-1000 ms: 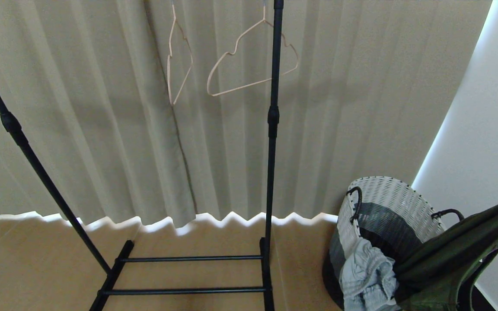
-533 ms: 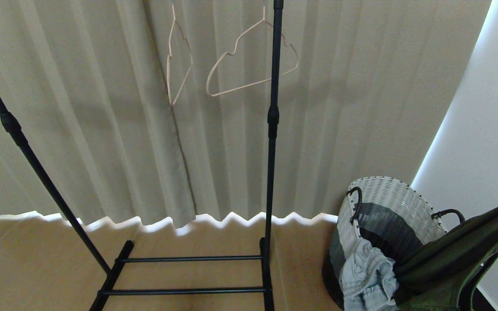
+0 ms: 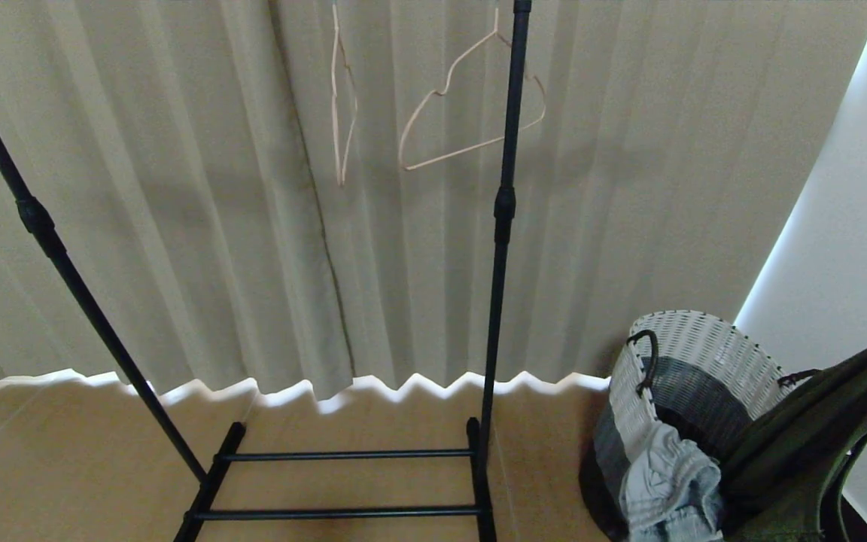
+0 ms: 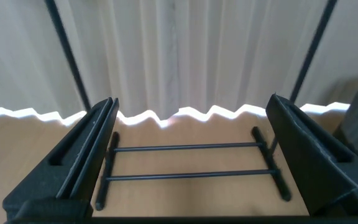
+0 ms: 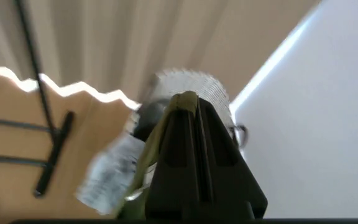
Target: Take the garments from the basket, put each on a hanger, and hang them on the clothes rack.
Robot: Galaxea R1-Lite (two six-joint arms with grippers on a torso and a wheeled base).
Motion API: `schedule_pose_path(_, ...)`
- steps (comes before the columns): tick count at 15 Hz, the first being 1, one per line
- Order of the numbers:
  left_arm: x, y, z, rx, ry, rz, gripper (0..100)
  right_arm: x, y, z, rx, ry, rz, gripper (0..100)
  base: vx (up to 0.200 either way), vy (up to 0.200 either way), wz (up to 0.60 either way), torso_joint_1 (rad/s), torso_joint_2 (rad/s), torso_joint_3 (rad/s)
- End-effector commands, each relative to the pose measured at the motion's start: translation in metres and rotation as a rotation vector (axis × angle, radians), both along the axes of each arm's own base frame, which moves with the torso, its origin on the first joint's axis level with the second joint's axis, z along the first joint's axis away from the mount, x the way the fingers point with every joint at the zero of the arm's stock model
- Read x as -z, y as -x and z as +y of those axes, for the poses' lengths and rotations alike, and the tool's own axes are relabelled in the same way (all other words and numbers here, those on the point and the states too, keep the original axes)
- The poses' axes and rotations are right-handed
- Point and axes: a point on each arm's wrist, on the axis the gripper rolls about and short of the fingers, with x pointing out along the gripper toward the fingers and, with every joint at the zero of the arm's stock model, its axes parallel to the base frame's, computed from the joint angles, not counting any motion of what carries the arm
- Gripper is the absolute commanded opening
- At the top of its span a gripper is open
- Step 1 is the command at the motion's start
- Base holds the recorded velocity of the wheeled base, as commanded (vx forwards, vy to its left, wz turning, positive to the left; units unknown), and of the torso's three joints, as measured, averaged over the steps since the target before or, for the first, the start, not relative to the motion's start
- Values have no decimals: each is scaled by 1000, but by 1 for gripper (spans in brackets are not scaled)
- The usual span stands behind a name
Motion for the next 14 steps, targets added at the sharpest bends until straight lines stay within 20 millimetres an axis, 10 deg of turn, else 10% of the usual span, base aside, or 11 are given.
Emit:
schedule_pose_path(1,0,0,0,-1,0,1,100,1,-2,0,-2,0,8,0,0,200,0,2,2,2)
schedule_pose_path(14,0,0,0,-2,4,0,100,-3,-3,1,-5,0,-19,0,0,154,0,3,0,0)
